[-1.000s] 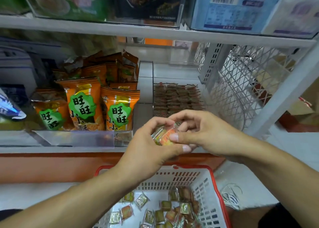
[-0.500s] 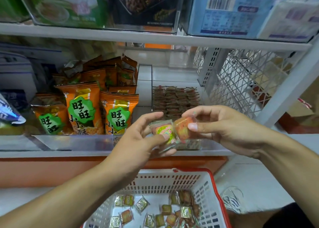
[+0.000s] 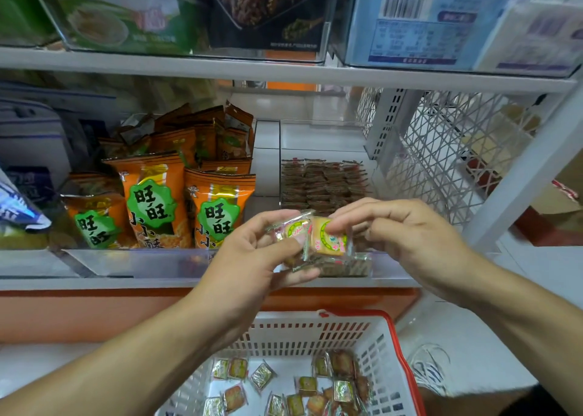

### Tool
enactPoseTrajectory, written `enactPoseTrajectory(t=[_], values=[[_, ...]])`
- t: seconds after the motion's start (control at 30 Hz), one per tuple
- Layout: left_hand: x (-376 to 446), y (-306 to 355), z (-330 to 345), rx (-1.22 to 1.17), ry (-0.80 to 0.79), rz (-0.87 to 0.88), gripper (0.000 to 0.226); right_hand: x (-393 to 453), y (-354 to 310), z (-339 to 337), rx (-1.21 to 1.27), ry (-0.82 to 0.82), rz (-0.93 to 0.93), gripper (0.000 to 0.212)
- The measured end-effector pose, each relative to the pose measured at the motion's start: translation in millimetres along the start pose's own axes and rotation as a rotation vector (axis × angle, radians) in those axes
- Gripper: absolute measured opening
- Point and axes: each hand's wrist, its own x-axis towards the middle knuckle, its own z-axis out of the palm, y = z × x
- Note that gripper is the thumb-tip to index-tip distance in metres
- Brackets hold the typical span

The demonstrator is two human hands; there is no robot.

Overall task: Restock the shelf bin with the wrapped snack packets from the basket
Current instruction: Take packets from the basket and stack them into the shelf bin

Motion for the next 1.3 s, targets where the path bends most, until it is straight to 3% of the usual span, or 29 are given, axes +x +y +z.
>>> enactPoseTrajectory(t=[0.07, 0.2, 0.3, 0.53, 0.67, 0.83, 0.93, 1.07, 1.3], values=[[0, 0, 0, 0.008, -0.005, 0.004, 0.035, -1, 0, 2, -0.002, 0.007, 0.012, 0.01], [0, 1, 2, 0.033, 0.017, 0.002, 0.046, -2, -1, 2, -0.016, 0.046, 0.039, 0.044], [1, 3, 0, 0.14, 0.031, -0.004, 0.063, -2, -4, -8, -0.02, -0.037, 0.087, 0.057], [-1, -2, -3, 0.4, -0.061, 0.029, 0.052, -4, -2, -12, -0.228, -0.216, 0.17, 0.077], [0, -2, -1, 0.432, -0.061, 0.004, 0.066, -3, 2, -8, -0.29, -0.214, 0.167, 0.072], [3, 1, 8, 0.145, 0.01, -0.069, 0.022, -3, 7, -9, -0.188, -0.149, 0.192, 0.063], [3, 4, 7, 0.037, 0.05, -0.076, 0.027, -4, 9, -7, 0.053, -0.104, 0.241, 0.064], [4, 7, 8, 0.125, 0.097, -0.023, 0.03, -4, 5, -5, 0.154, -0.06, 0.277, 0.045], [0, 7, 3, 0.261, -0.016, 0.025, 0.035, -4, 2, -3, 0.264, -0.091, 0.352, 0.044]])
